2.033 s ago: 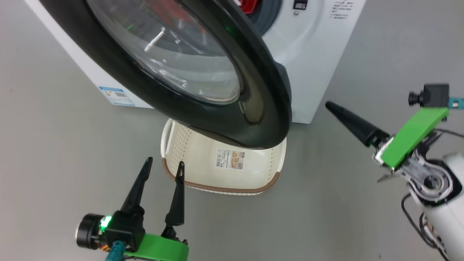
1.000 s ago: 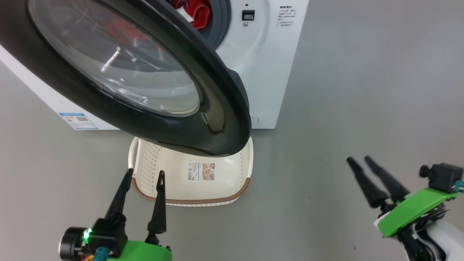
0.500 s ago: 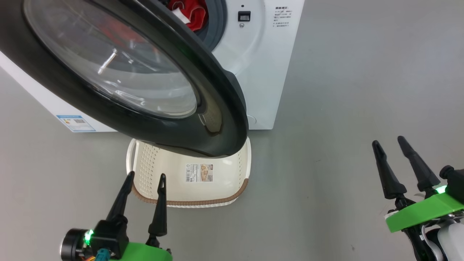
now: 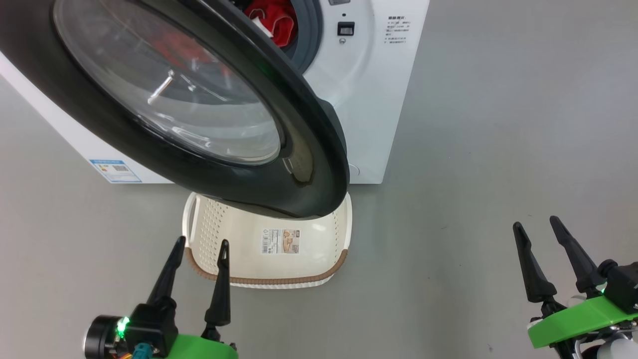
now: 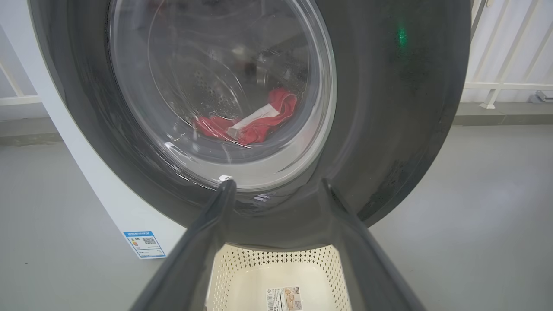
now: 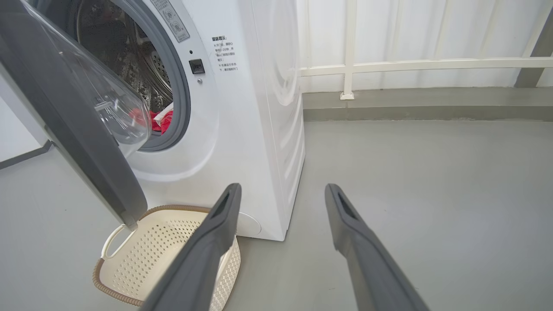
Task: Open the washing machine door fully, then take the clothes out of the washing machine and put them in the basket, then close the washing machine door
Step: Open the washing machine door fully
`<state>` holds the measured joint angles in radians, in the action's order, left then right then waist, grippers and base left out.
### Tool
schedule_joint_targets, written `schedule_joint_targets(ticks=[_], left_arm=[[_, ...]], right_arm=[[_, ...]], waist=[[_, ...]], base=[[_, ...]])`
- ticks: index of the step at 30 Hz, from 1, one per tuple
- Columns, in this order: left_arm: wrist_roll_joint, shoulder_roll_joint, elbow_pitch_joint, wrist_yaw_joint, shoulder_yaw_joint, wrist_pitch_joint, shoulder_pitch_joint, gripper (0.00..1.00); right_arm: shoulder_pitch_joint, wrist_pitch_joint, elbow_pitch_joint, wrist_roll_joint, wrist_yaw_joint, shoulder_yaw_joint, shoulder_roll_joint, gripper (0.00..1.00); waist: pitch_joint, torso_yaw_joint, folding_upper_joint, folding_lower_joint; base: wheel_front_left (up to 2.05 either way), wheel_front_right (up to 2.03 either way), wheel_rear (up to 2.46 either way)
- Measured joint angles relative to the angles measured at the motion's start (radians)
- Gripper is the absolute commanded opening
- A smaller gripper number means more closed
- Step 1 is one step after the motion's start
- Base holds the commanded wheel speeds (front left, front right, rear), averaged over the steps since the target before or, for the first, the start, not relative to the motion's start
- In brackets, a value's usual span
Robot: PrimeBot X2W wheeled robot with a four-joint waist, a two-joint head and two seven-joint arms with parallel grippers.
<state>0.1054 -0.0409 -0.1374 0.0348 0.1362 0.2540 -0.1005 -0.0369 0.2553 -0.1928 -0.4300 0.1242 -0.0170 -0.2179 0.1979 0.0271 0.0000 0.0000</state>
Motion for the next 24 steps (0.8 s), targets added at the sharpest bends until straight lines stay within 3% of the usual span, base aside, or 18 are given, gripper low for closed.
schedule_joint_targets(ticks=[17, 18, 19, 20, 21, 24], left_arm=[[0.001, 0.000, 0.004, 0.009, 0.000, 0.000, 0.004, 1.00], [0.001, 0.000, 0.005, 0.009, 0.000, 0.000, 0.004, 1.00], [0.001, 0.000, 0.006, 0.009, 0.001, 0.000, 0.004, 1.00], [0.002, 0.000, 0.006, 0.009, 0.002, 0.000, 0.004, 1.00], [0.002, 0.000, 0.007, 0.010, 0.003, 0.000, 0.004, 1.00], [0.007, 0.000, 0.007, 0.010, 0.009, 0.000, 0.004, 1.00]], right_arm=[[0.007, 0.000, 0.003, -0.020, 0.000, -0.002, 0.013, 1.00], [0.006, 0.000, 0.006, -0.028, 0.000, -0.004, 0.014, 0.49], [0.003, 0.000, 0.008, -0.046, 0.000, -0.008, 0.016, 0.35], [-0.002, 0.000, 0.011, -0.063, 0.000, -0.013, 0.016, 0.11], [-0.011, 0.000, 0.016, -0.074, 0.000, -0.021, 0.016, 0.00], [-0.051, 0.000, 0.030, -0.112, 0.000, -0.055, 0.015, 0.00]], waist=[[0.004, 0.006, 0.0000, 0.0000], [0.004, 0.007, 0.0000, 0.0000], [0.004, 0.008, 0.0000, 0.0000], [0.004, 0.009, 0.0000, 0.0000], [0.005, 0.010, 0.0000, 0.0000], [0.006, 0.015, 0.0000, 0.0000]], base=[[0.00, 0.00, 0.00], [0.00, 0.00, 0.00], [0.00, 0.00, 0.00], [0.00, 0.00, 0.00], [0.00, 0.00, 0.00], [0.00, 0.00, 0.00]])
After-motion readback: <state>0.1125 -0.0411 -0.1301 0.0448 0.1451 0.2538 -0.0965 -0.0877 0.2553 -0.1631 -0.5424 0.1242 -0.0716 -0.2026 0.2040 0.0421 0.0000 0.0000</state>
